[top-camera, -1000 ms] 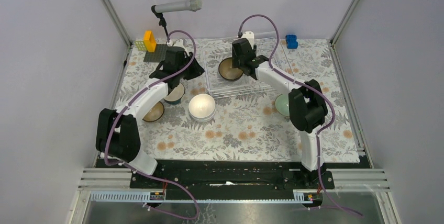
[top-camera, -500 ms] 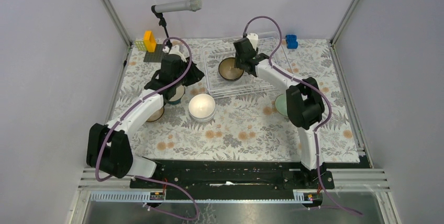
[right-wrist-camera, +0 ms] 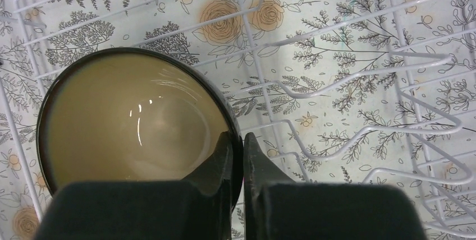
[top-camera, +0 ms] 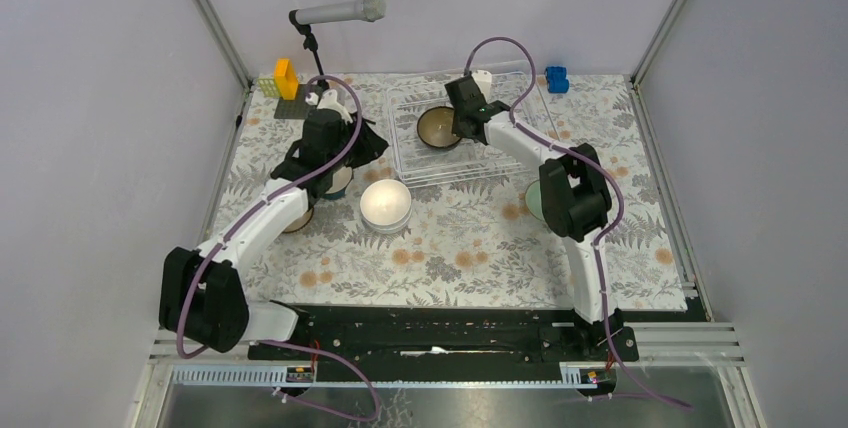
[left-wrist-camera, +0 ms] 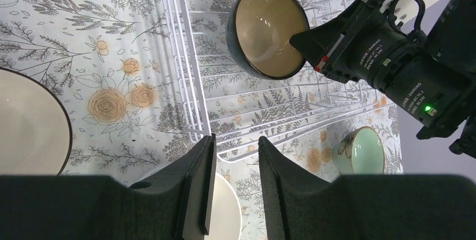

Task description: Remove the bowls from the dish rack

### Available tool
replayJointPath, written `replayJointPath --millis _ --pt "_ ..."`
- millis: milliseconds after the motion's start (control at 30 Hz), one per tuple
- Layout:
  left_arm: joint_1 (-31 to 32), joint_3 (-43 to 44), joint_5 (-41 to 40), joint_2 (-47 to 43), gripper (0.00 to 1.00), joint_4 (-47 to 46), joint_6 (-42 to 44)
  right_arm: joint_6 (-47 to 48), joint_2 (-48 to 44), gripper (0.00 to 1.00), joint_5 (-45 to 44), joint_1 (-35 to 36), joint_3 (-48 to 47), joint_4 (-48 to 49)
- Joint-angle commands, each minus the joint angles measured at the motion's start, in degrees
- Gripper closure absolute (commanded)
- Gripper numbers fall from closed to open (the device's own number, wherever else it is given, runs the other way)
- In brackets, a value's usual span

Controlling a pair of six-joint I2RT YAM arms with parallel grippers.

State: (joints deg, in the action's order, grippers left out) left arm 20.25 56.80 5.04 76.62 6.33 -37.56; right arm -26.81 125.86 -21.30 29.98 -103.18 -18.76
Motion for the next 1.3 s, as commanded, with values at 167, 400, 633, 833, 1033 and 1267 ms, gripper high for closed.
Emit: replayJointPath --millis 167,400,633,833,1033,1267 --pt "0.2 -2.5 -2.1 -5.3 0.61 -2.1 -0.2 2.5 -7.3 1.0 -2.2 -0.3 -5.2 -0.4" --pt "0.2 -3.4 -0.6 -8.1 0.61 -2.0 -0.1 4.0 -16.0 1.0 -2.7 -0.3 -1.8 -0.4" --pt "0.2 -7.2 1.0 -13.4 0.61 -1.8 -0.8 8.1 -27.2 1.0 2.5 -0.3 5.0 -0.6" --pt "0.2 -8.9 1.6 -18.7 0.59 0.8 -1.5 12.5 -34.0 1.0 15.4 -0.4 9.8 -7.4" --pt "0.2 -9.0 1.5 -23.4 0.57 4.9 -1.6 16.1 -38.3 1.0 18.7 -0.3 12.4 -15.0" --pt "0.2 -7.8 5.1 -27.7 0.55 8.7 -3.5 18.0 -42.3 1.0 21.2 -0.3 18.9 -18.7"
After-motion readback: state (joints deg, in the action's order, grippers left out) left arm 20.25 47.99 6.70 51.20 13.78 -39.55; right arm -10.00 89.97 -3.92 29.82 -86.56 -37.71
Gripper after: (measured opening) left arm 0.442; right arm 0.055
